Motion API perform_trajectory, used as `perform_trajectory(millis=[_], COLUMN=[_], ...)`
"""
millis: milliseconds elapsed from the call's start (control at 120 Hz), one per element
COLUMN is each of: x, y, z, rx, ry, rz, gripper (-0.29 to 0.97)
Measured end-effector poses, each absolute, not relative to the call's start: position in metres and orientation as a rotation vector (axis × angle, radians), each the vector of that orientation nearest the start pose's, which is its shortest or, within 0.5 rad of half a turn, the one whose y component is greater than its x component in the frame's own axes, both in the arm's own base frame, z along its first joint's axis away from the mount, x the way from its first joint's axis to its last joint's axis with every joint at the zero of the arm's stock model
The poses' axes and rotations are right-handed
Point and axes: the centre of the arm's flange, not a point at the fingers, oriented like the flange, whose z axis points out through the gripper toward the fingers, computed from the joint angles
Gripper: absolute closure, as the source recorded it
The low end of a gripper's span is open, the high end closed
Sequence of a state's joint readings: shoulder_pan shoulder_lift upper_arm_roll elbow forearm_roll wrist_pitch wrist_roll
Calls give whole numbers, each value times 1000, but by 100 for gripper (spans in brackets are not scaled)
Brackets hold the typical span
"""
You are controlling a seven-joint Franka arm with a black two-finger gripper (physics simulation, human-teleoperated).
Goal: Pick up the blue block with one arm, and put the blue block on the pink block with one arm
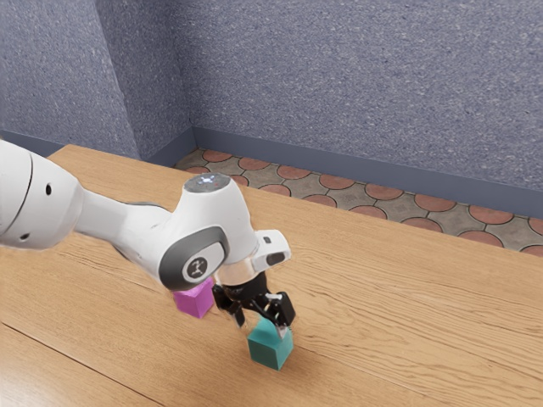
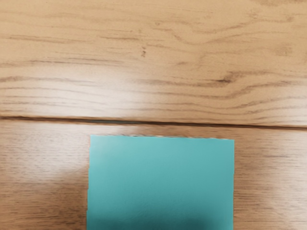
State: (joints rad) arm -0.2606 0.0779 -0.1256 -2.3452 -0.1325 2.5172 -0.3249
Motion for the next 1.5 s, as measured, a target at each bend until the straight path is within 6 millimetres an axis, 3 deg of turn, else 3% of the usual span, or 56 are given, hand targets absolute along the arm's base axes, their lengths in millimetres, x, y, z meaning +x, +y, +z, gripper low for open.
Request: perform_trajectory(millis=[158, 858, 1042, 1500], x=[479, 481, 489, 487], y=[-202, -203, -207, -207], z=[308, 275, 274, 258], rx=[-3261, -3257, -3261, -3257], ry=[-34, -16, -5, -10], rz=[-96, -51, -64, -20], gripper=[2, 2, 2, 6])
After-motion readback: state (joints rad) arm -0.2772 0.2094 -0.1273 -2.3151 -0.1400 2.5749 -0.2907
